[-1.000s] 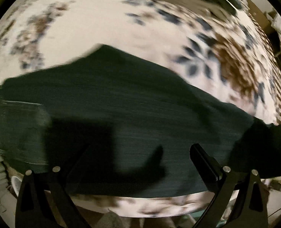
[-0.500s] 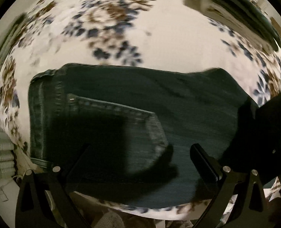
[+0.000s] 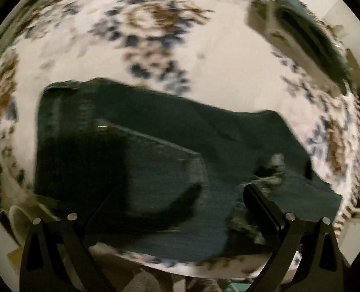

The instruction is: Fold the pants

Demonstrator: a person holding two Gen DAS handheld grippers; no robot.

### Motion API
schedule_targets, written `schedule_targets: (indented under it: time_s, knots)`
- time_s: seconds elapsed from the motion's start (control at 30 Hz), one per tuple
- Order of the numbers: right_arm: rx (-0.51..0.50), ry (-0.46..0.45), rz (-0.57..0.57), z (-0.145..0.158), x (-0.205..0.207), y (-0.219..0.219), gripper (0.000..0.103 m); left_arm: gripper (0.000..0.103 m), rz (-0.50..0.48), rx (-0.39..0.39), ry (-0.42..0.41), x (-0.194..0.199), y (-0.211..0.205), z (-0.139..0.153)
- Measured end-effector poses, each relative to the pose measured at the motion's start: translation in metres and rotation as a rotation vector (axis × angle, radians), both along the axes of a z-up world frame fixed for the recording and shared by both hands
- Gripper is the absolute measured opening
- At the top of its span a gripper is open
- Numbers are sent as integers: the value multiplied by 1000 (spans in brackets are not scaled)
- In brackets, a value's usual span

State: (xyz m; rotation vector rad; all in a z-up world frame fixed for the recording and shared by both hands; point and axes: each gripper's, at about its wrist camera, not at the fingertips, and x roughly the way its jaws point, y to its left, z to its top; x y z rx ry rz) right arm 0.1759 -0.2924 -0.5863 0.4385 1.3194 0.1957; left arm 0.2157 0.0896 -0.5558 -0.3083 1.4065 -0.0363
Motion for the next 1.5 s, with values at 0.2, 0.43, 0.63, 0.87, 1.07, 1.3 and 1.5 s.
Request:
schedule_targets:
  time_s: [0.2, 0.43, 0.63, 0.87, 1.07, 1.3, 1.5]
  knots:
    - [-71, 69, -322, 3, -33, -133, 79, 103, -88, -58, 17, -12, -76, -10]
    - [14, 213, -405, -55, -21, -220, 79, 76, -191, -88, 82, -21, -135, -43]
    - [-40, 161, -315, -58, -4, -212, 49, 8, -233, -67, 8, -33, -138, -35]
    - [-88, 143, -321, -37, 5, -212, 20, 7, -197, -104, -21, -56, -127, -12]
    - [-154, 197, -266, -44, 16, -204, 23, 10, -139, -152, 37, -52, -125, -38]
    - [-301, 171, -176, -9, 15, -166, 84, 71, 37, -250, 0, -61, -76, -8]
    - [-296, 99, -100, 19, 16, -86, 91, 78, 349, -266, -24, -107, 23, 2]
